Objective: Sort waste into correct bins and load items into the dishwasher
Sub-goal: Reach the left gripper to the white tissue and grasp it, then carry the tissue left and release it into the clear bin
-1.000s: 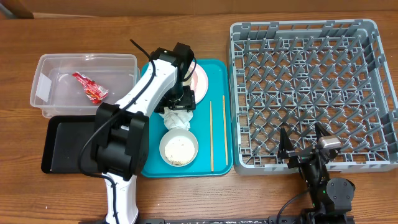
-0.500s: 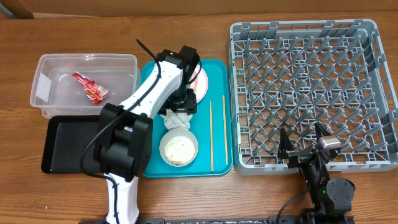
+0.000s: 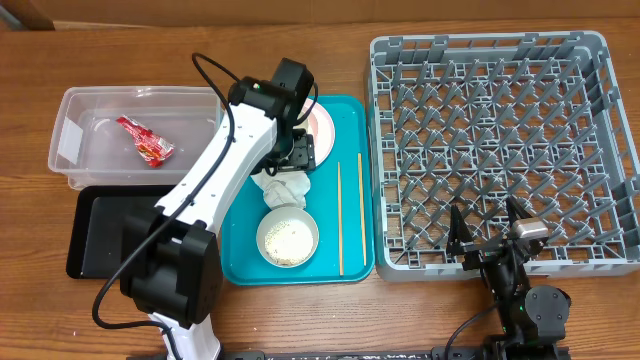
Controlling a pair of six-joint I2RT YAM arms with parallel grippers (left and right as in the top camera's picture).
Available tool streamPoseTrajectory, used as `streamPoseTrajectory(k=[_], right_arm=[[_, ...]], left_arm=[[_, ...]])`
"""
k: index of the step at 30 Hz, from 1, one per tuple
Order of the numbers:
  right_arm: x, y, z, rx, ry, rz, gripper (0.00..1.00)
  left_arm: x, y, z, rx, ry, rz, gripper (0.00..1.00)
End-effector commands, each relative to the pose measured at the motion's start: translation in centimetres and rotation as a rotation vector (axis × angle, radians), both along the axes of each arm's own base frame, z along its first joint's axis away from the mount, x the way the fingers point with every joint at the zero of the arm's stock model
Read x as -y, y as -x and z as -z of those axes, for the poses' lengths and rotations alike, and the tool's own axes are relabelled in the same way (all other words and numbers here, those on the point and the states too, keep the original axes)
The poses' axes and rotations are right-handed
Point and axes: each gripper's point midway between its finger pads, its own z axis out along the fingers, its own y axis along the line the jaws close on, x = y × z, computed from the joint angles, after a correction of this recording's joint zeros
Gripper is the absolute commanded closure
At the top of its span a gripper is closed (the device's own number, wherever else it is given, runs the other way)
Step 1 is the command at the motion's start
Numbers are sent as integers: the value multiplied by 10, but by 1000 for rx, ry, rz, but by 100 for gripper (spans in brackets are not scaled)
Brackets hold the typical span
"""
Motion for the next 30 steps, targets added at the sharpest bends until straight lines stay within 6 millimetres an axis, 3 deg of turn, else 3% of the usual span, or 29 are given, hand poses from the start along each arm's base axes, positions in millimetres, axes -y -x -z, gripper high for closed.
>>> streamPoseTrajectory(k=[1, 8, 18, 21, 24, 30], right_arm=[[1, 0, 3, -2, -3, 3, 0], [1, 0, 3, -2, -3, 3, 0], [1, 0, 3, -2, -3, 3, 0], [1, 0, 3, -2, -3, 3, 0], [1, 0, 3, -2, -3, 3, 0], [1, 0, 3, -2, -3, 3, 1]], left_arm=[[2, 19, 32, -69, 11, 2, 19], [2, 23, 65, -58, 31, -15, 18], [-9, 10, 71, 7, -18, -28, 18], [-12, 19, 82, -15, -23, -28, 20], [-19, 38, 104, -54, -35, -28, 30], [-11, 31, 101, -34, 2, -25, 51]])
